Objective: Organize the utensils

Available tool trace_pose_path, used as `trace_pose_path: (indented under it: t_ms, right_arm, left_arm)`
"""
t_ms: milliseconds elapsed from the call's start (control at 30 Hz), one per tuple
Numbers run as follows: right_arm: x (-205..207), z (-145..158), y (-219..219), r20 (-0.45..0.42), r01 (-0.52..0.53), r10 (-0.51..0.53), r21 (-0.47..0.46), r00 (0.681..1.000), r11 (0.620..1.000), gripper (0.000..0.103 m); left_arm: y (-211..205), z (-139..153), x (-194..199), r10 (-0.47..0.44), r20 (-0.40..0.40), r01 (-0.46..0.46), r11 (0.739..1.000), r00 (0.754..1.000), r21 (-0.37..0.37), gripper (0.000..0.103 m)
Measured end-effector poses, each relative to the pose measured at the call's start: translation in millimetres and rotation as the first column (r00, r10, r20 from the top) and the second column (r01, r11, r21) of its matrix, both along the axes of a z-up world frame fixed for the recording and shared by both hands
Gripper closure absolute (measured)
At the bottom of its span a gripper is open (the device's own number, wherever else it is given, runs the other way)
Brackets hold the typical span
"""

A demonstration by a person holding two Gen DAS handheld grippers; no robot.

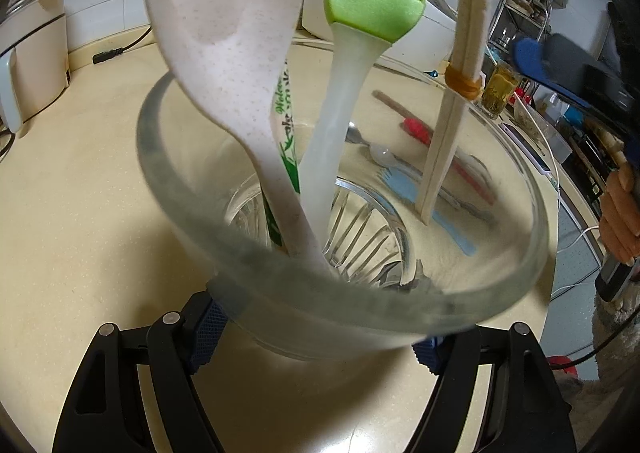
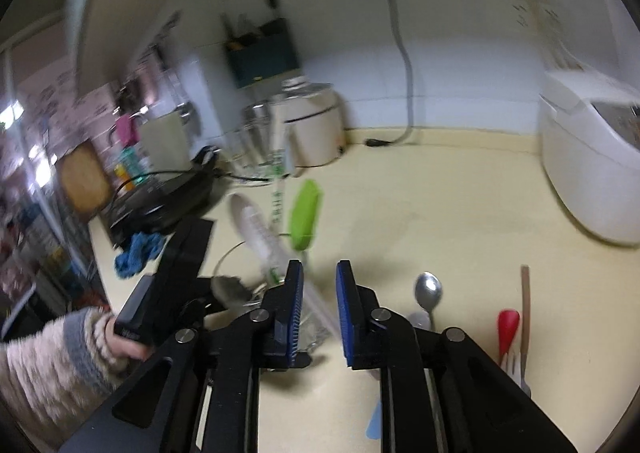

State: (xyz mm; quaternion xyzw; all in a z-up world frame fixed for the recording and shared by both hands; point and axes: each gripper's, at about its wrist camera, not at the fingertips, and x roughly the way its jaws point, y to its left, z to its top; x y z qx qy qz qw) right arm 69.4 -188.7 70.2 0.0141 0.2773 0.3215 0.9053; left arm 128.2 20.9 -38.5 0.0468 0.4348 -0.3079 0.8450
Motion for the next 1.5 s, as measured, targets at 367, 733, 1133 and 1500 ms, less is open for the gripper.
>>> trace_pose_path:
  t_ms: [367, 733, 1133, 1500]
  right_arm:
    - [11, -11, 40, 0.022, 0.005, -0.003, -0.12, 1.0, 0.993, 0.082]
    - [29, -22, 39, -0.043, -0.008, 0.006, -0.06, 0.999, 0.998, 0.078]
    - [30, -16, 2, -0.06, 0.075, -0.071, 0.065, 0.996, 0.995, 0.094]
    - [9, 21, -32, 0.021, 0.15, -0.154, 0.142, 0.988, 0.978, 0.094]
  left_arm:
    - [-2, 0, -1, -0.002, 0.005, 0.002, 1.0, 1.0, 0.012, 0.023]
    - [0, 1, 0, -0.002, 0.002, 0.002, 1.0, 1.0, 0.006, 0.023]
    - [1, 1, 1, -0.002, 0.004, 0.002, 1.0, 1.0, 0.011, 0.023]
    - [-2, 3, -2, -0.003, 0.008, 0.003, 1.0, 1.0, 0.019, 0.023]
